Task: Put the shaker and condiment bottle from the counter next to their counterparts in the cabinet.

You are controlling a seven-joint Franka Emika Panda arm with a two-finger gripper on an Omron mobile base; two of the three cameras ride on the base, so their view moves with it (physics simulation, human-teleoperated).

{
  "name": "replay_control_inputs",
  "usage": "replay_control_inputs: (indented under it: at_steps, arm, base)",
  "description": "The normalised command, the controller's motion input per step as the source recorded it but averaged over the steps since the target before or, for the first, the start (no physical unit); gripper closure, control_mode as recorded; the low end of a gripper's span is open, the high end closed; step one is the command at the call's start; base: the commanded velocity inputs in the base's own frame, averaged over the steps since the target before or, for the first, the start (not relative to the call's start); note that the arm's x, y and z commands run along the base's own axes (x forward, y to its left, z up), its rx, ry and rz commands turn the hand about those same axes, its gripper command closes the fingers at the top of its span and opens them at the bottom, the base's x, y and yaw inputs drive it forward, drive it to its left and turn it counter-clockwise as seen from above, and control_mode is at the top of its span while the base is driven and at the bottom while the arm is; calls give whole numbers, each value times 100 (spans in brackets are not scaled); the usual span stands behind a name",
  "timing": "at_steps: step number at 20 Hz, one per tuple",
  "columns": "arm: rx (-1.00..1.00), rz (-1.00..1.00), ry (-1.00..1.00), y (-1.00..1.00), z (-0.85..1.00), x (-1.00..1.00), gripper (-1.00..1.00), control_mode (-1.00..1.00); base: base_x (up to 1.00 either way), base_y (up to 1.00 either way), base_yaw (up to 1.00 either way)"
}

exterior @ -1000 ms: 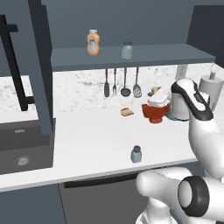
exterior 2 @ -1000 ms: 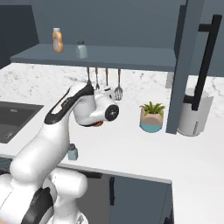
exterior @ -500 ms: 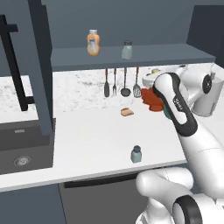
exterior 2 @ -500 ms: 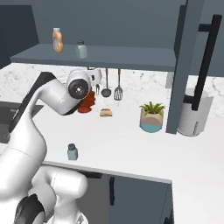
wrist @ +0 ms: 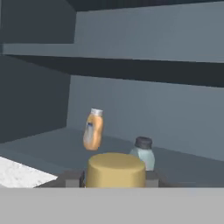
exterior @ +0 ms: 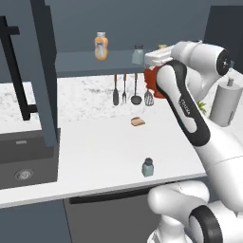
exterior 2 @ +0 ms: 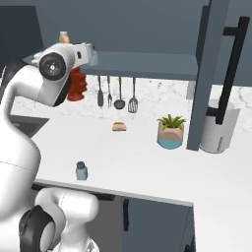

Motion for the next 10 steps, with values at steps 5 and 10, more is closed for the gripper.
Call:
replay_control_inputs:
  at_steps: [5,10]
  arm:
    - [2,0,-11,20,52,-11,100,-100]
    - [0,2,0,29,0,0,100,-100]
  base:
    - [0,0,0]
    - [0,0,0]
